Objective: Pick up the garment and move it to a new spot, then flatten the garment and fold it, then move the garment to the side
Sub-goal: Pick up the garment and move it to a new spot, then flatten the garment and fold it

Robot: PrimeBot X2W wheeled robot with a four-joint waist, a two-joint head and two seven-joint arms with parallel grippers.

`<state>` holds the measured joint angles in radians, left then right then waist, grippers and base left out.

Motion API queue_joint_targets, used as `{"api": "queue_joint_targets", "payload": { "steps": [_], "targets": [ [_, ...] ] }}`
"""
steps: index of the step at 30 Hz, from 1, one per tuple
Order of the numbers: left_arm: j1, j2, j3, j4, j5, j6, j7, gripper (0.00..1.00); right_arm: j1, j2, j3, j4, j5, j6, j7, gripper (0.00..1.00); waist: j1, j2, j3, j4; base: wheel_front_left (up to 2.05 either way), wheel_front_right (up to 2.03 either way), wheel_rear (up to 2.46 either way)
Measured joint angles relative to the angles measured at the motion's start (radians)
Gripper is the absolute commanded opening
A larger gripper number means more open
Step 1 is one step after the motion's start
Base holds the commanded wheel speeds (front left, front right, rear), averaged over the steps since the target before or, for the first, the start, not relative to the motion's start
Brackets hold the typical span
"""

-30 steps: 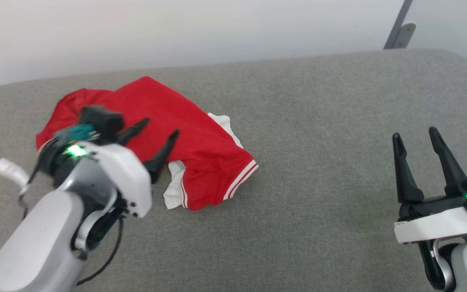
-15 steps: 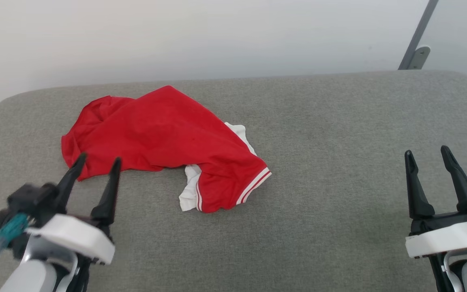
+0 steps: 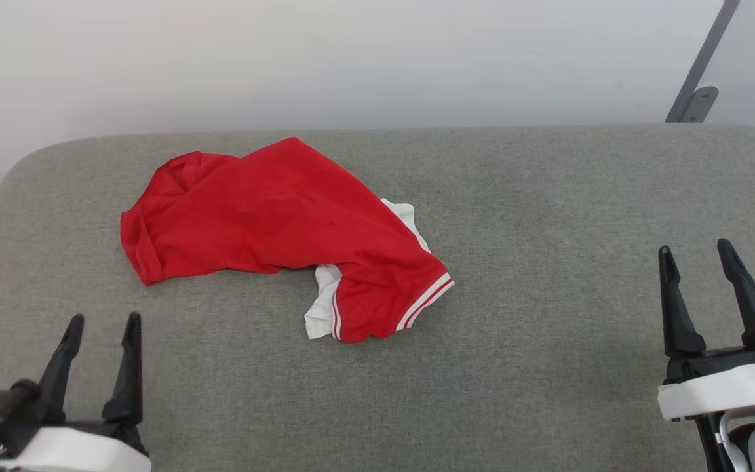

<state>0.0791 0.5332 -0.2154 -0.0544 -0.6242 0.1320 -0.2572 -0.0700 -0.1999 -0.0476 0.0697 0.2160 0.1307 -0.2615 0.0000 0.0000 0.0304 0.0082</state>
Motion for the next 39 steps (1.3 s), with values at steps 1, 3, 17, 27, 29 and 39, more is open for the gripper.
{"api": "queue_joint_targets", "payload": {
  "steps": [1,3,17,27,29,39],
  "targets": [
    [0.012,-0.004,0.007,-0.003,0.002,-0.002,-0.001,1.0,0.0,0.001,0.0,-0.001,0.0,0.0,0.0,1.0,0.0,0.0,-0.001,0.002,0.0,0.0,0.0],
    [0.032,-0.018,0.025,-0.011,0.021,-0.001,-0.003,1.0,0.004,0.003,0.003,-0.003,0.0,0.0,0.0,1.0,0.0,0.0,-0.003,0.004,0.0,0.0,0.0],
    [0.092,-0.127,0.15,-0.044,0.079,-0.104,-0.004,1.0,0.02,-0.012,0.056,-0.003,0.028,0.0,0.0,1.0,0.0,0.0,-0.004,0.025,0.0,0.0,0.0],
    [0.076,-0.17,0.152,-0.039,0.101,-0.137,-0.004,1.0,-0.043,-0.08,0.253,0.065,0.083,0.0,0.067,1.0,0.0,0.0,0.021,0.081,0.0,0.0,0.0],
    [0.066,-0.178,0.146,-0.035,0.108,-0.142,-0.004,1.0,-0.071,-0.096,0.298,0.075,0.102,0.0,0.1,1.0,0.0,0.0,0.029,0.101,0.0,0.0,0.0],
    [0.004,-0.227,0.106,0.003,0.124,-0.177,-0.004,1.0,-0.222,-0.186,0.451,0.169,0.183,0.0,0.312,1.0,0.0,0.0,0.088,0.219,0.0,0.0,0.0]
  ]
}}
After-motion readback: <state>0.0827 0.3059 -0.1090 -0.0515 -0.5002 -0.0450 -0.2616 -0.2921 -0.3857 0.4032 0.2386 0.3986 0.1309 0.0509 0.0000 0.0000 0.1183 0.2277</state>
